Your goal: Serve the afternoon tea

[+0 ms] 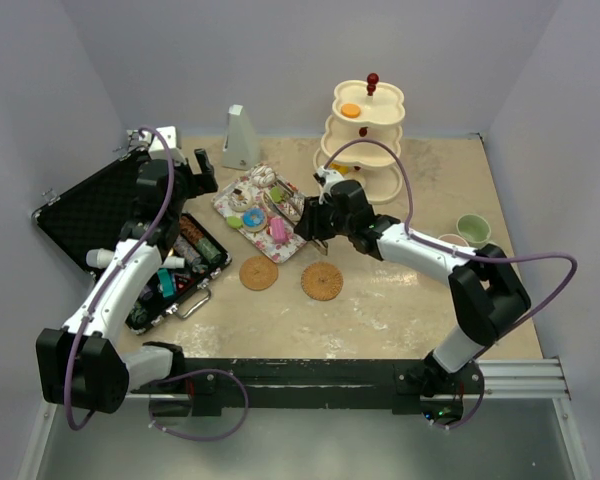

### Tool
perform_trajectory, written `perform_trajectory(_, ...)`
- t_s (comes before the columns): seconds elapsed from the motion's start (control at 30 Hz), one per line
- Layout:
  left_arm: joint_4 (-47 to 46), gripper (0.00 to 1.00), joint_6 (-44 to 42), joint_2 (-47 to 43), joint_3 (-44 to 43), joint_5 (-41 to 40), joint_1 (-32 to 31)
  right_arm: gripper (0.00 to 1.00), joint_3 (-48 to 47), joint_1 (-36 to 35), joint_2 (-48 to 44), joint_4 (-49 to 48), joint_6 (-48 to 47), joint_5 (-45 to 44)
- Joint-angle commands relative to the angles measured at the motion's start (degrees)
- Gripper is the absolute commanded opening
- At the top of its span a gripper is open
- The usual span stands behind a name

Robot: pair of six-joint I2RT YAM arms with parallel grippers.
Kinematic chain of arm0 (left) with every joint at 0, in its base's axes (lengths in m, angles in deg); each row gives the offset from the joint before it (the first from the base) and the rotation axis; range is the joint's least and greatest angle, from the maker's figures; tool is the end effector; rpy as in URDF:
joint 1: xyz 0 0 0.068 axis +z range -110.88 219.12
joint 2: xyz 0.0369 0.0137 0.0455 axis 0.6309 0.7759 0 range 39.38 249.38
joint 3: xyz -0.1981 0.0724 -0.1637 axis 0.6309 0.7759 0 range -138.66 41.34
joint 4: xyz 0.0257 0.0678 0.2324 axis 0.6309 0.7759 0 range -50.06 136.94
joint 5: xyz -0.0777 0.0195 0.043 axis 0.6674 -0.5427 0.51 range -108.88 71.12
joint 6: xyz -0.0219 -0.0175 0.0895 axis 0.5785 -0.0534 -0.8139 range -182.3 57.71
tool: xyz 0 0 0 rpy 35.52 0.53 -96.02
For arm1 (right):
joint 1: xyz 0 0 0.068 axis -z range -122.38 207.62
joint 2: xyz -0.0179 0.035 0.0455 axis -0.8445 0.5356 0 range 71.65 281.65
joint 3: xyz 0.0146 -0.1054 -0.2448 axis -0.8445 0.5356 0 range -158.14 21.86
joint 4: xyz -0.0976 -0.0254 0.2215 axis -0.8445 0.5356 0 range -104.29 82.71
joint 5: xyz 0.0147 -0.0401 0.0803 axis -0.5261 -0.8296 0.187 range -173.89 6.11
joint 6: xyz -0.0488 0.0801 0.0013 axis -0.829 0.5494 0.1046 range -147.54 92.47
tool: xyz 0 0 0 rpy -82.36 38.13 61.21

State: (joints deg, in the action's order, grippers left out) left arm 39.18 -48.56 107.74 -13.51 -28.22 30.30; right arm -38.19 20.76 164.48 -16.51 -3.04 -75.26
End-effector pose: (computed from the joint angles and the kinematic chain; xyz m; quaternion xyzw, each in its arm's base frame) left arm 0.3103 -0.0342 0.3241 -0.0842 0.7757 -0.0593 0.6226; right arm 0.3050 0.2444 0.2193 -0.1303 0.8569 0.3085 0.3919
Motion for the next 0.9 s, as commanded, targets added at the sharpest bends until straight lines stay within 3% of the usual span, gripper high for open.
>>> perform_trajectory(0.0, -2.41, 1.0, -0.29, 0.02, -0.34, 0.47, -0.41, 0.45, -0.94, -0.23, 0.77, -4.81, 1.17, 2.37)
perform_trajectory(0.87, -2.15, 1.0, -0.29, 0.11, -0.52, 0.99, -0.41, 0.42, -2.88, -0.23, 7.09, -5.87, 2.49, 1.66)
